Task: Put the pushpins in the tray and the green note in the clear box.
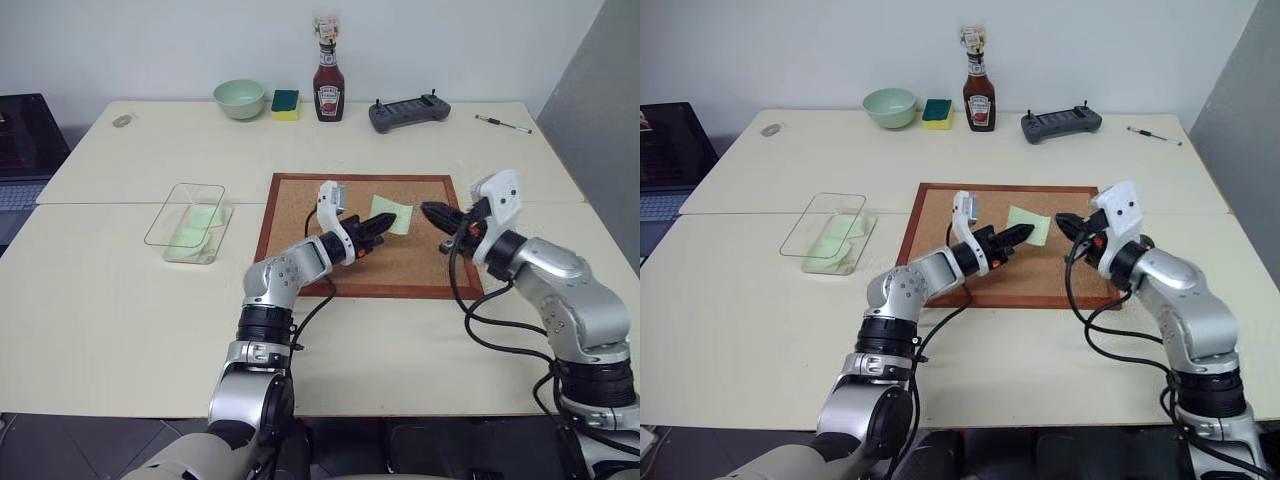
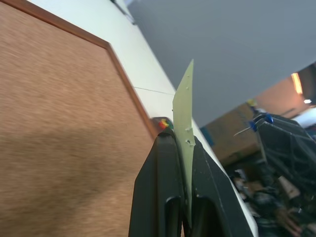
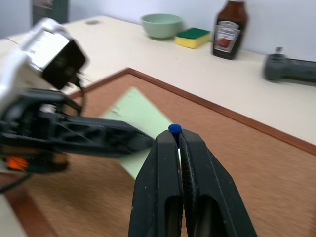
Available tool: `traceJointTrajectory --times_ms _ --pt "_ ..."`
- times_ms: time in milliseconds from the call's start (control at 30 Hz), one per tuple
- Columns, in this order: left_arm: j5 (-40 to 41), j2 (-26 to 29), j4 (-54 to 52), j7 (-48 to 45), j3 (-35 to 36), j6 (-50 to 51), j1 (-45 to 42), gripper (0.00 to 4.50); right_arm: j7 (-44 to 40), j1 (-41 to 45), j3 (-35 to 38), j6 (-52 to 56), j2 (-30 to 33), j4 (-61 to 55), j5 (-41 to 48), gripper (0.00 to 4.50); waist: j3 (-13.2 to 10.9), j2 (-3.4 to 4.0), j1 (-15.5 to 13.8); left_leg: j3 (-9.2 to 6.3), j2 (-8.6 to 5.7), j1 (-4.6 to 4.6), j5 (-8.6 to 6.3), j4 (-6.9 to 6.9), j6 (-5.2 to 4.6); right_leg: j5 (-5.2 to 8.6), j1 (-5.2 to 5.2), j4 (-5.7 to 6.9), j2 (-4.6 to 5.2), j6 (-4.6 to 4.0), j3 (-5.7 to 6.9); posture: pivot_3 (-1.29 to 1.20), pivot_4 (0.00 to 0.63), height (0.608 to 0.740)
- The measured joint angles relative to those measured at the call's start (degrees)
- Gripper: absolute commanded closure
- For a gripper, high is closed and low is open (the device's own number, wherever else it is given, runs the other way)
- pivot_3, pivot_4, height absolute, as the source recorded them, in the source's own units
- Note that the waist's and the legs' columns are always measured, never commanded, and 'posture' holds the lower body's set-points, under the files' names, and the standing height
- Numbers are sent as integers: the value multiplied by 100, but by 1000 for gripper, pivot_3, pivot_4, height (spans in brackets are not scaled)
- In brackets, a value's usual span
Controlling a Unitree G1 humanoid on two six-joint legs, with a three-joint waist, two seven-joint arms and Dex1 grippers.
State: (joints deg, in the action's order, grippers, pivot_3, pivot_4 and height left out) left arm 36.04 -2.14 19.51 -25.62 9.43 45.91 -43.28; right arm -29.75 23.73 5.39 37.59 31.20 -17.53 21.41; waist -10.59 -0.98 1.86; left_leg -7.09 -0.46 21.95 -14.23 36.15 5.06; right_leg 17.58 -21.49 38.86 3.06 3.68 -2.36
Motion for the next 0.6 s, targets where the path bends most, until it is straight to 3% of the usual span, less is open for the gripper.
traceJointTrajectory --times_ms 233,367,600 --pt "-99 297 -438 123 -18 -27 213 4430 19 -292 -240 -424 1076 853 -1181 4500 -1 -1 -3 3 -1 3 1 -3 1 0 -3 -2 2 0 -2 0 150 740" --pt "-99 294 -457 140 -21 -28 212 4430 79 -293 -596 -867 1298 1343 -1824 4500 -2 -3 5 7 0 3 1 -2 2 0 -5 -1 1 0 -5 0 150 740" --pt "-96 246 -474 247 -9 -28 212 4430 82 -211 -797 -1109 1251 2170 -2146 4500 -2 -3 3 8 0 3 2 -2 3 0 -5 -1 2 0 -6 0 150 740"
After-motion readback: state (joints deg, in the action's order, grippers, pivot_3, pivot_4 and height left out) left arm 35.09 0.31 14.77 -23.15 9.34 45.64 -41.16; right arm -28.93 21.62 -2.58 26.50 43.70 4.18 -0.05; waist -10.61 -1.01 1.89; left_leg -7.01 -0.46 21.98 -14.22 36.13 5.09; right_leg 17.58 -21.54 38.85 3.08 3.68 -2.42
